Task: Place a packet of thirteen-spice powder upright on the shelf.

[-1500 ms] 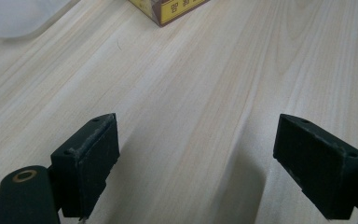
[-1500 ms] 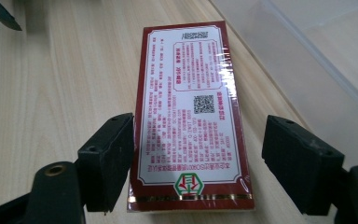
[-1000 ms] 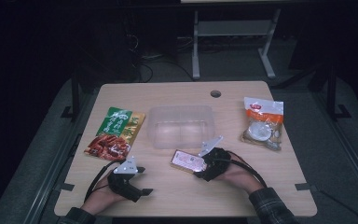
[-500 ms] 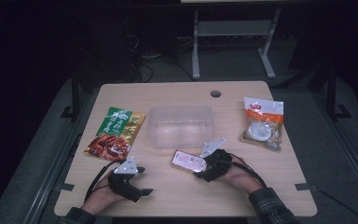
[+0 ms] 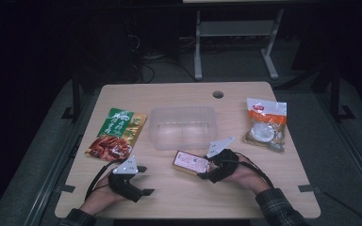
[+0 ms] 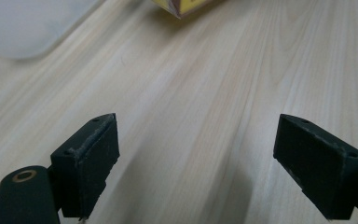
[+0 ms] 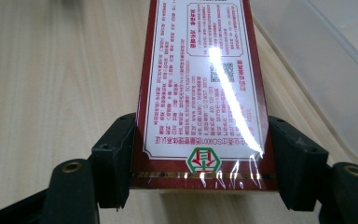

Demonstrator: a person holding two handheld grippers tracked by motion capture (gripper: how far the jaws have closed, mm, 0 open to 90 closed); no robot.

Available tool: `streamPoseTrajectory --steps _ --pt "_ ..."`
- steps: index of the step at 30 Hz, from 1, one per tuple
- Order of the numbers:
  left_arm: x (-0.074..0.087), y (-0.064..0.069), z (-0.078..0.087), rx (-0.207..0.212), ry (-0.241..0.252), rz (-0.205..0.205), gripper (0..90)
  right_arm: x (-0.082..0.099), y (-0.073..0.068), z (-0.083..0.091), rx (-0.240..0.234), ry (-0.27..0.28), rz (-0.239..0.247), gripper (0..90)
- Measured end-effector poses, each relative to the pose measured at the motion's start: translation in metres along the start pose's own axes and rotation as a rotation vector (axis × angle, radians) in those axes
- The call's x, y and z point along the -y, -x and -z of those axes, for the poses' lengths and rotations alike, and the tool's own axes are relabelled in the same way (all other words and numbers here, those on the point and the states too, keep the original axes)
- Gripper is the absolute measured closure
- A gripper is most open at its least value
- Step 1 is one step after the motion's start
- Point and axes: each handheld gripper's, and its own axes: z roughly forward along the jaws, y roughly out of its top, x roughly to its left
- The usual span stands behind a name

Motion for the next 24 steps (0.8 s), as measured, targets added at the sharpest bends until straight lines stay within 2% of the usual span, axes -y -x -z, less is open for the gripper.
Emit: streamPoseTrajectory --steps 1,4,6,9,10,11,13,14,15,16,17,24 --pt "-0.002 -0.002 0.001 0.014 0.000 -0.014 13.5 0.001 0.001 0.002 -0.002 0.004 0.025 31.8" --pt "-0.006 -0.002 0.001 0.022 0.001 -0.031 13.4 0.001 -0.001 0.004 -0.017 0.011 0.010 31.8" --pt "-0.010 -0.002 0.002 0.045 -0.001 -0.042 13.3 0.001 0.002 0.005 -0.026 0.010 0.069 31.8" --pt "-0.016 -0.004 0.001 0.074 -0.012 -0.064 12.6 0.000 -0.001 0.005 -0.040 0.008 0.086 31.8" --pt "-0.020 -0.005 0.001 0.082 -0.018 -0.085 12.2 -0.001 -0.003 0.005 -0.049 0.005 0.091 31.8" --pt "-0.022 -0.006 0.001 0.092 -0.016 -0.085 12.1 -0.002 -0.004 0.004 -0.051 0.007 0.096 31.8" --pt "-0.023 -0.007 0.001 0.098 -0.019 -0.089 11.7 -0.003 -0.005 0.004 -0.056 0.001 0.087 31.8" --pt "-0.025 -0.008 0.000 0.098 -0.015 -0.097 11.7 -0.003 -0.005 0.004 -0.057 0.005 0.100 31.8" --pt "-0.027 -0.009 0.000 0.100 -0.017 -0.099 11.7 -0.004 -0.010 0.004 -0.074 0.011 0.060 31.8" --pt "-0.028 -0.009 0.000 0.101 -0.010 -0.097 11.7 -0.004 -0.010 0.004 -0.074 0.011 0.060 31.8" --pt "-0.031 -0.011 -0.001 0.107 -0.012 -0.102 11.6 -0.004 -0.010 0.003 -0.078 0.008 0.085 31.8" --pt "-0.037 -0.010 -0.006 0.129 -0.002 -0.133 11.8 -0.006 -0.013 0.001 -0.110 0.011 0.118 31.8"
